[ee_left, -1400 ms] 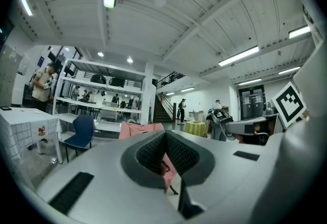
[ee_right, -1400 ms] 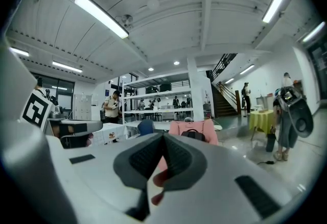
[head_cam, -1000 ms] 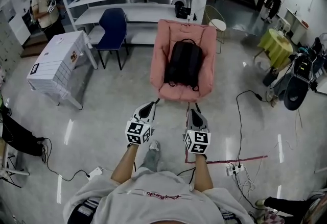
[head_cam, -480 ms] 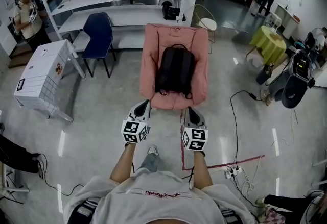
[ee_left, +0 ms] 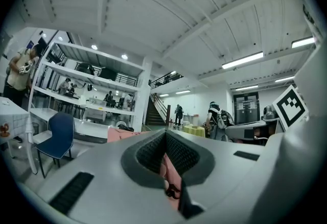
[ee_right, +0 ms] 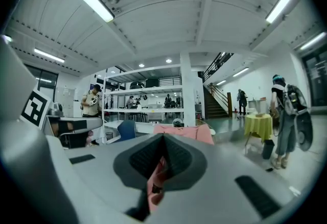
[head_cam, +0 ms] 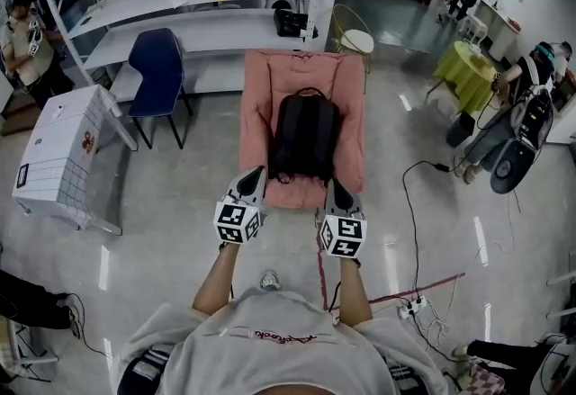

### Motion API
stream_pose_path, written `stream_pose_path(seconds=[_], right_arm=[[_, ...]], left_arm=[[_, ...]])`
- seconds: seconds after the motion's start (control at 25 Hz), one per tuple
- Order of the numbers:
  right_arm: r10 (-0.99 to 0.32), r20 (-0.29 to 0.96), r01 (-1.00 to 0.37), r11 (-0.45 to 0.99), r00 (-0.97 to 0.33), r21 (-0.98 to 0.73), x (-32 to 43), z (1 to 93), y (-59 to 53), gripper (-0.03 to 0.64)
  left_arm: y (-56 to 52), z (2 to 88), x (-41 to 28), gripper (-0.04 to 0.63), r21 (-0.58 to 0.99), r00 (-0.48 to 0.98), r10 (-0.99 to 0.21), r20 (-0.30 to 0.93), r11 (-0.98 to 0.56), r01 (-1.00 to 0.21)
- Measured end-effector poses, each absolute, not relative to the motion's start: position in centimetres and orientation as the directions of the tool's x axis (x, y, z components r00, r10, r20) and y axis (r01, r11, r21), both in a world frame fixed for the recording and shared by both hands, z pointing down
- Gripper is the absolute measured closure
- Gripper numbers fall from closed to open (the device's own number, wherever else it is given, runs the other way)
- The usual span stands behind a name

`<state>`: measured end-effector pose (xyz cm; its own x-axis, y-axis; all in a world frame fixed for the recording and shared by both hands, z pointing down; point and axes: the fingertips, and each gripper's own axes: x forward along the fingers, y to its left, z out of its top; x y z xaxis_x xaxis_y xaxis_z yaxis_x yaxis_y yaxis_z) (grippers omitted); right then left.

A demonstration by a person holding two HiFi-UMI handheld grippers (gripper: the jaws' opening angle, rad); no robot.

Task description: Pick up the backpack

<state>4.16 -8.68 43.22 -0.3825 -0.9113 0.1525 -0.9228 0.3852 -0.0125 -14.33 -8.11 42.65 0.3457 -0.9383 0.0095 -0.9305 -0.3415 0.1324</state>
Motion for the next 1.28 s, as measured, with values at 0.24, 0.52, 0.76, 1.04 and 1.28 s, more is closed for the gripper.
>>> stream_pose_path(seconds=[0.24,0.52,0.76,1.04,1.28], right_arm=[[-0.927,0.141,-0.937,0.348,-0.346,-0.012,2.6,43.2,-12.7,0.598],[-0.93,0.169,-0.944,0.329,-0.326,-0.01,2.0,44.7,-14.4,0.6],[-0.928,0.192,-0.946,0.324,-0.32,-0.01,2.1,45.6,-14.8,0.599],[-0.921,0.22,-0.946,0.325,-0.321,-0.022,2.2,47.1,-15.2,0.599],[-0.915,0.222,-0.94,0.34,-0.337,-0.028,1.8,47.6,-17.7,0.6]], left_arm=[[-13.0,42.9,-15.8,0.595,0.132,0.383,-0.924,0.005,-0.379,-0.916],[-15.3,44.4,-16.0,0.595,0.138,0.417,-0.909,0.024,-0.41,-0.902],[-16.0,45.3,-15.8,0.595,0.148,0.429,-0.902,0.041,-0.419,-0.896],[-16.4,46.7,-15.4,0.595,0.155,0.44,-0.896,0.066,-0.426,-0.891],[-18.6,47.3,-15.9,0.595,0.162,0.421,-0.904,0.071,-0.406,-0.899]])
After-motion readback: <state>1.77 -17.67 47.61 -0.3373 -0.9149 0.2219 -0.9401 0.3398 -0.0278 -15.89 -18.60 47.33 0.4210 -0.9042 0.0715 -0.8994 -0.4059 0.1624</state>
